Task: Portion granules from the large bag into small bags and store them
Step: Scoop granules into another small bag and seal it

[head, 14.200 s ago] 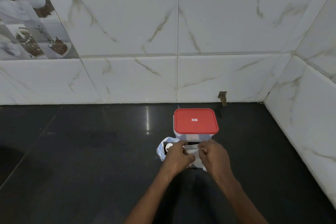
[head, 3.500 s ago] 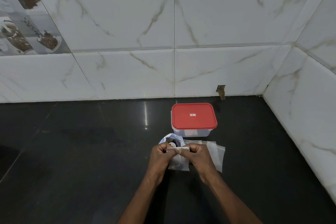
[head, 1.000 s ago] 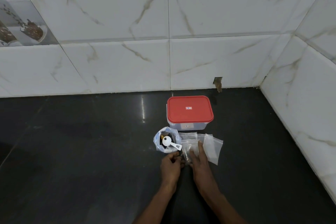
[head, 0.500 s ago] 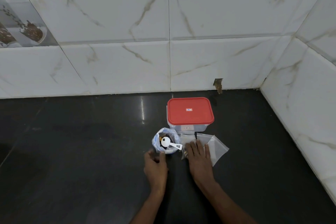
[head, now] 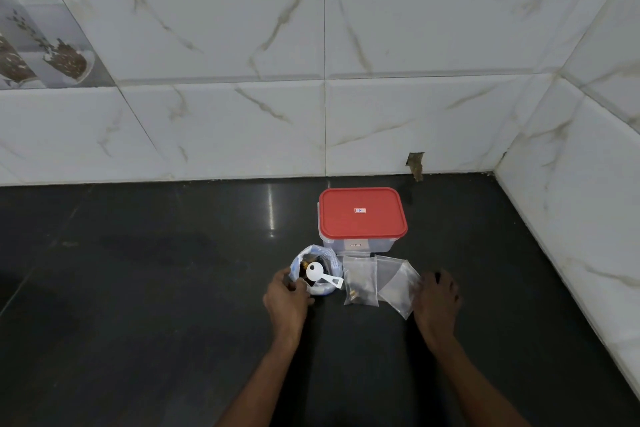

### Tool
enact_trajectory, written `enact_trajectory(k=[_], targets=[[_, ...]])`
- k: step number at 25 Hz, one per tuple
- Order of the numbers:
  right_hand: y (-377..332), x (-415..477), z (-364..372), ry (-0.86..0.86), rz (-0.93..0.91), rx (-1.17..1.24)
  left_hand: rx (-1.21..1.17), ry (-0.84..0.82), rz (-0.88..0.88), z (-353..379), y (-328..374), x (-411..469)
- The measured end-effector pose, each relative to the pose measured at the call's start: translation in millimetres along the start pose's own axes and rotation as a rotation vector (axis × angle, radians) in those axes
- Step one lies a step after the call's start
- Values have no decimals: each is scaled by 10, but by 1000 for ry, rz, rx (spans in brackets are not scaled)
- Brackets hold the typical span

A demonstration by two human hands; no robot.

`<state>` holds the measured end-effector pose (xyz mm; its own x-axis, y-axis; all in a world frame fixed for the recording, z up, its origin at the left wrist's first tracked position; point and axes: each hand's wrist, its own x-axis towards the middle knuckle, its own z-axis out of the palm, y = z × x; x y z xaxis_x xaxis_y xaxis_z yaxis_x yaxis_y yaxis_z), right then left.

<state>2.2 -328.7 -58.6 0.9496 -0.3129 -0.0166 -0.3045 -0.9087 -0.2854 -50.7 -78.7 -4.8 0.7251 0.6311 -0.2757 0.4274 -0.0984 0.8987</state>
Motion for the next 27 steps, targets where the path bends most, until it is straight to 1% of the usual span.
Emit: enact_trajectory(k=[4,7,8,10,12,13,14,15,17,18,19,21,25,27], targets=[[16,36,-137,112,-96,331,-85,74,-29,-17,70,17],[-96,-45,-422,158,-159,441,-115,82,-30,-55,48,34],[-127,-69,-526,198,-178,467,-111,76,-33,-61,43,32],[-202,-135,-712,287,-247,562,-28,106,-11,-67,50,-6],[-355,-232,-870,306,-372,649,45,159,93,-78,93,-99],[-453,-288,-924,276,-433,656,49,128,192,-82,116,-162],[-548,-342,-964,225,-479,646,57,45,327,-81,152,-233],[-643,-394,-994,159,-505,632,84,-86,456,-65,192,-306],[-793,-478,-1027,22,-505,646,164,-346,625,32,234,-377],[-843,-512,-1041,-51,-490,687,193,-405,672,99,245,-380],[-890,-541,-1058,-118,-472,724,203,-422,698,156,242,-362],[-972,-567,-1086,-209,-445,731,200,-388,689,190,245,-326],[-1047,-529,-1143,-340,-338,719,123,-371,628,120,176,-318],[-1083,-535,-1177,-383,-326,710,91,-361,632,94,119,-321]])
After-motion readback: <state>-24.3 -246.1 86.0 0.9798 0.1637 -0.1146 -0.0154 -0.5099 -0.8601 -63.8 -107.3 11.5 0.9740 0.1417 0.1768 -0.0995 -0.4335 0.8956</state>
